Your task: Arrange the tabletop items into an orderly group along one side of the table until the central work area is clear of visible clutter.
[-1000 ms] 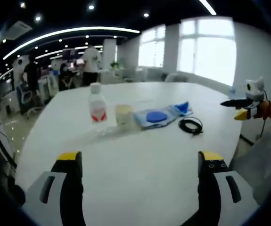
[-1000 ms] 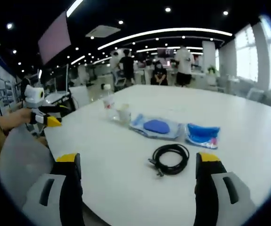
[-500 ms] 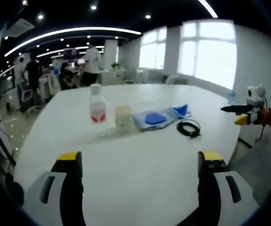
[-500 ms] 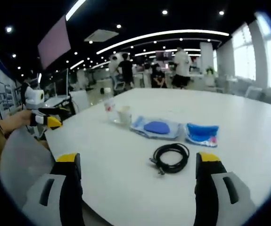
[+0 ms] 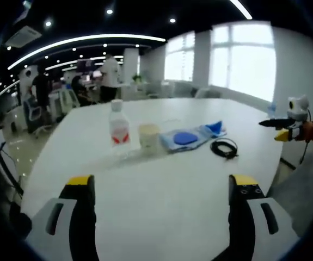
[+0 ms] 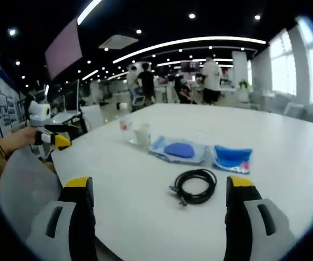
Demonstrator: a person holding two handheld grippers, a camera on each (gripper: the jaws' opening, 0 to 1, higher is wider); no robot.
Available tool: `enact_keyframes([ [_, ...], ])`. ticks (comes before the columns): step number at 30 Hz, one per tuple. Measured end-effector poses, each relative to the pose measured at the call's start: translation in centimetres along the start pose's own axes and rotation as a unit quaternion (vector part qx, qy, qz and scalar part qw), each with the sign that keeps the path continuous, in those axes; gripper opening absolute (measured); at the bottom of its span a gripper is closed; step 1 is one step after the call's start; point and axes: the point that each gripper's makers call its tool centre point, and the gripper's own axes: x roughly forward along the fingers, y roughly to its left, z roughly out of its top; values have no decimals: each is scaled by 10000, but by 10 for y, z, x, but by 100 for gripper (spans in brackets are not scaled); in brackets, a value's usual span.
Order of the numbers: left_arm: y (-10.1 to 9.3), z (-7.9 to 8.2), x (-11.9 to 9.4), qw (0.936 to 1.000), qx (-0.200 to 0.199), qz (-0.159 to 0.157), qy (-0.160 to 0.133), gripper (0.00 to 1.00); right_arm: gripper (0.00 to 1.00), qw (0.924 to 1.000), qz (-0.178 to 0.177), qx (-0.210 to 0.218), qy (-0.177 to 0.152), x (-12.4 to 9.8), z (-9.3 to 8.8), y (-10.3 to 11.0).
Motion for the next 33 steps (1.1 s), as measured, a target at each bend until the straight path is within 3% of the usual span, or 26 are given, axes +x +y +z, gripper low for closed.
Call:
enact_keyframes([
  [17,2,-1,-2,9999,84,68,27,99,100,10000,8,27,67,-3,-6,14],
  [33,4,-3,-2,9998,120,135,69,99,100,9998,-16,43,208,-4,-14,11],
])
